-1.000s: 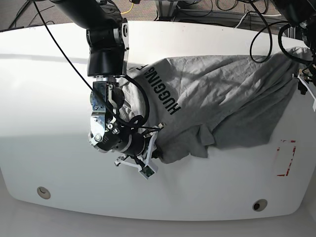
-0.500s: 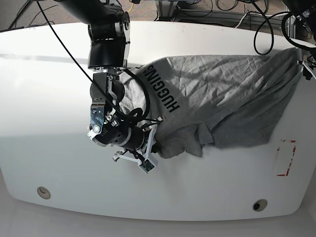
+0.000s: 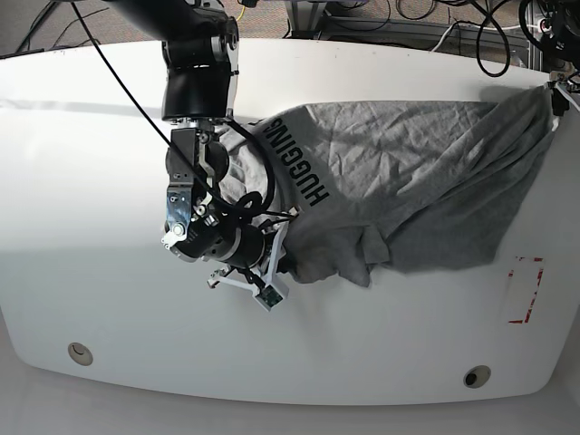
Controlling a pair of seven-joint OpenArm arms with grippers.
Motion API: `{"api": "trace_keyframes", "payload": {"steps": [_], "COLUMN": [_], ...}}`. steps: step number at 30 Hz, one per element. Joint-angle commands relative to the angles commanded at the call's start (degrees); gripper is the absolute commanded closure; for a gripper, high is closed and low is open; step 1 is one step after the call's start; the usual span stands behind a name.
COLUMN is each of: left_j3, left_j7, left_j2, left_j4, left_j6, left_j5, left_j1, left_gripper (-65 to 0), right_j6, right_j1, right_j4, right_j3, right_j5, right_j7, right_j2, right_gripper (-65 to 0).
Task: Layout the t-shirt on the table in an organized manner, then fold the t-shirt properly
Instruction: 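Grasp the shirt corner with the left gripper while right holds hem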
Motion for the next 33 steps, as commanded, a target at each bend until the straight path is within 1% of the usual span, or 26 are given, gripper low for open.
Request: {"api": "trace_keyframes", "payload": {"steps": [6, 9, 12, 16, 21, 24, 26, 27, 29, 33], "left_j3": [0.26, 0.53, 2.37, 3.6, 5.98, 6.15, 6.15, 6.15, 6.15, 5.89], "left_j7": [-0.09, -1.85, -3.6, -5.8, -6.15, -6.24, -6.33, -6.33, -6.33, -6.59], "left_j2": [0.0, 0.0, -0.09, -0.09, 0.18, 0.26, 0.26, 0.26, 0.18, -0.09], "left_j4": [-3.34, -6.24, -9.05, -9.67, -9.76, -9.85, -9.85, -10.02, -11.25, -15.03], "left_j6": [0.0, 0.0, 0.0, 0.0, 0.0, 0.0, 0.0, 0.0, 0.0, 0.0], "left_j5": [0.09, 0.26, 0.26, 0.35, 0.35, 0.44, 0.44, 0.44, 0.44, 0.44], "left_j1": [0.18, 0.09, 0.09, 0.18, 0.18, 0.18, 0.18, 0.18, 0.18, 0.0], "left_gripper": [-50.7, -50.6, -50.6, -50.6, -50.6, -50.4, -49.2, -46.8, -44.9, -44.6], "right_j6": [0.0, 0.0, 0.0, 0.0, 0.0, 0.0, 0.0, 0.0, 0.0, 0.0], "right_j1": [-0.44, -0.62, -0.79, -0.79, -0.79, -0.79, -0.79, -0.79, -0.79, -0.79], "right_j4": [0.0, 0.0, 0.0, 0.0, 0.0, 0.0, 0.0, 0.0, 0.0, 0.0], "right_j3": [0.0, 0.0, 0.0, 0.0, 0.0, 0.0, 0.0, 0.09, 0.09, 0.18], "right_j5": [0.0, 0.0, 0.0, 0.0, 0.0, 0.0, 0.0, 0.0, 0.0, 0.0], "right_j7": [0.09, 0.09, 0.09, 0.09, 0.09, 0.09, 0.09, 0.09, 0.09, 0.09], "right_j2": [0.0, 0.0, 0.0, 0.0, 0.0, 0.0, 0.0, 0.0, 0.0, 0.0], "right_gripper": [0.0, 0.0, 0.0, 0.0, 0.0, 0.0, 0.0, 0.0, 0.0, 0.0]}}
